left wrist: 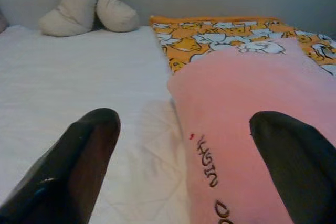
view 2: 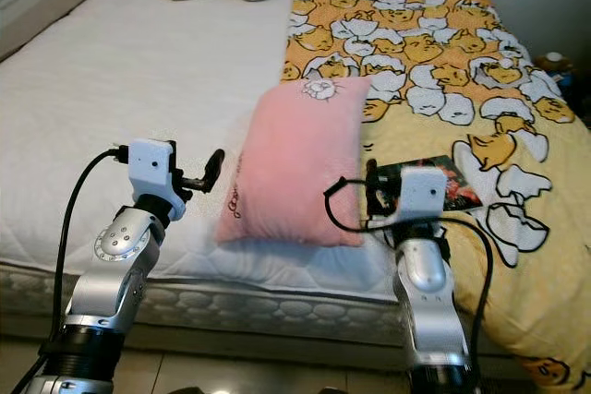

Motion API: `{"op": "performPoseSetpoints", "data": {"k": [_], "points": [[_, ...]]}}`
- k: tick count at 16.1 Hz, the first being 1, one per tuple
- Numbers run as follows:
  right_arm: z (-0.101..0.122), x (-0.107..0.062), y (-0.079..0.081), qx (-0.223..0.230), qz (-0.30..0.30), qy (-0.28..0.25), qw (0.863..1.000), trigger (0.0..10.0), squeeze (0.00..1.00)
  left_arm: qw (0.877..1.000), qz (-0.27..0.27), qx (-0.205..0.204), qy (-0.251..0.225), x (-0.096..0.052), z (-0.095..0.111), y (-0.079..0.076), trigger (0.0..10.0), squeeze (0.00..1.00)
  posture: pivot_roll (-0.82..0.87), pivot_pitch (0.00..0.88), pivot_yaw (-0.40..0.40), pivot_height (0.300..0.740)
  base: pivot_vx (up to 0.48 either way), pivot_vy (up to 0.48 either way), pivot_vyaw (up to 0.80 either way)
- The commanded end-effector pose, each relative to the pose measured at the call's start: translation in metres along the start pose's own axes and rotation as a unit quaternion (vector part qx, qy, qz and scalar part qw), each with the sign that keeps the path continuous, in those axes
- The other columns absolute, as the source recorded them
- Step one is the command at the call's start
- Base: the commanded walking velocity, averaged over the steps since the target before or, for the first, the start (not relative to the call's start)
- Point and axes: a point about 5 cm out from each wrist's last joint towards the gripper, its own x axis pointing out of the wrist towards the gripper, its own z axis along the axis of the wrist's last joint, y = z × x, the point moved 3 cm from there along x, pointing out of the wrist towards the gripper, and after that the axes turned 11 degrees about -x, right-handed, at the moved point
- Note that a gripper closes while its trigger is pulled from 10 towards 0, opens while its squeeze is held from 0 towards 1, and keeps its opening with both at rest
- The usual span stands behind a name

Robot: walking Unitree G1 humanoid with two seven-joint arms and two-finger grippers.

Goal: Clean up the room

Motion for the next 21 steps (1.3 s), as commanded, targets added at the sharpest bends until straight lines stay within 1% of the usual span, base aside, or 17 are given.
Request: {"op": "performPoseSetpoints", "data": {"k": [1, 3, 4, 5, 6, 7, 8, 10, 11, 12, 13, 15, 16, 17, 18, 19, 21], "points": [[0.002, 0.003, -0.002, 0.000, -0.006, -0.008, 1.000, 10.0, 0.00, 1.000, -0.012, -0.002, 0.000, 0.002, 0.002, -0.004, 10.0, 1.00, -0.01, 0.000, -0.012, 0.740, 0.000, -0.420, 0.00], [0.007, 0.006, 0.001, -0.001, -0.002, -0.020, 1.000, 10.0, 0.00, 1.000, -0.024, 0.001, -0.001, 0.002, 0.003, -0.009, 10.0, 1.00, 0.00, 0.000, -0.009, 0.740, 0.195, -0.124, 0.00], [0.007, 0.006, 0.002, -0.001, 0.000, -0.021, 1.000, 10.0, 0.00, 1.000, -0.024, -0.001, -0.001, 0.003, 0.003, -0.009, 10.0, 0.42, -0.01, 0.000, -0.009, 0.740, 0.000, 0.000, 0.00], [0.007, 0.006, 0.001, 0.003, -0.001, -0.019, 1.000, 10.0, 0.00, 1.000, -0.026, -0.003, -0.001, 0.003, 0.003, -0.009, 10.0, 0.00, -0.01, 0.000, -0.008, 0.740, 0.000, 0.000, 0.00], [0.006, 0.007, 0.002, 0.013, 0.000, -0.015, 1.000, 10.0, 0.00, 1.000, -0.021, -0.006, 0.004, 0.004, 0.001, -0.007, 10.0, 0.00, -0.01, 0.000, -0.008, 0.740, 0.000, 0.000, 0.00], [0.003, 0.008, 0.003, 0.059, 0.004, 0.000, 0.998, 10.0, 0.00, 0.999, -0.004, -0.032, 0.025, 0.009, -0.005, 0.002, 10.0, 0.00, -0.02, 0.000, -0.006, 0.740, 0.000, 0.000, 0.00], [0.000, 0.009, 0.005, 0.086, 0.008, 0.011, 0.996, 10.0, 0.00, 0.998, 0.008, -0.042, 0.039, 0.012, -0.010, 0.008, 10.0, 0.00, -0.02, 0.000, -0.008, 0.740, 0.000, 0.000, 0.00], [-0.012, 0.017, 0.014, 0.151, 0.041, 0.051, 0.986, 10.0, 0.00, 0.992, 0.041, -0.079, 0.091, 0.025, -0.027, 0.033, 10.0, 0.00, -0.03, 0.000, -0.008, 0.740, 0.000, 0.000, 0.00], [-0.014, 0.019, 0.016, 0.161, 0.049, 0.055, 0.984, 10.0, 0.00, 0.990, 0.046, -0.086, 0.098, 0.028, -0.028, 0.038, 10.0, 0.00, -0.03, 0.000, -0.006, 0.740, 0.000, 0.000, 0.00], [-0.019, 0.028, 0.017, 0.182, 0.064, 0.072, 0.979, 10.0, 0.00, 0.986, 0.063, -0.102, 0.115, 0.034, -0.031, 0.050, 10.0, 0.00, -0.02, 0.000, -0.009, 0.740, 0.000, 0.000, 0.00], [-0.024, 0.033, 0.016, 0.193, 0.067, 0.085, 0.975, 10.0, 0.00, 0.981, 0.068, -0.126, 0.128, 0.038, -0.034, 0.053, 10.0, 0.00, -0.02, 0.000, -0.012, 0.740, 0.000, 0.000, 0.00], [-0.028, 0.040, 0.016, 0.211, 0.073, 0.099, 0.970, 10.0, 0.00, 0.971, 0.081, -0.181, 0.134, 0.043, -0.035, 0.056, 10.0, 0.00, -0.02, 0.000, -0.013, 0.740, 0.000, 0.000, 0.00], [-0.027, 0.044, 0.016, 0.226, 0.078, 0.102, 0.966, 10.0, 0.00, 0.960, 0.090, -0.230, 0.132, 0.045, -0.036, 0.058, 10.0, 0.00, -0.02, 0.000, -0.017, 0.740, 0.000, 0.000, 0.00], [-0.025, 0.047, 0.017, 0.233, 0.083, 0.101, 0.964, 10.0, 0.00, 0.952, 0.089, -0.261, 0.131, 0.048, -0.036, 0.057, 10.0, 0.00, -0.02, 0.000, -0.018, 0.740, 0.000, 0.000, 0.00], [-0.021, 0.051, 0.018, 0.244, 0.093, 0.099, 0.960, 10.0, 0.00, 0.940, 0.086, -0.306, 0.126, 0.051, -0.035, 0.053, 10.0, 0.00, -0.02, 0.000, -0.019, 0.740, 0.000, 0.000, 0.00], [-0.020, 0.052, 0.018, 0.254, 0.096, 0.101, 0.957, 10.0, 0.00, 0.933, 0.079, -0.328, 0.125, 0.053, -0.034, 0.049, 10.0, 0.00, -0.03, 0.000, -0.019, 0.740, 0.000, 0.000, 0.00], [-0.021, 0.050, 0.011, 0.281, 0.095, 0.114, 0.948, 10.0, 0.00, 0.933, 0.050, -0.331, 0.135, 0.058, -0.033, 0.037, 10.0, 0.00, -0.04, 0.000, -0.016, 0.740, 0.000, 0.000, 0.00]]}}
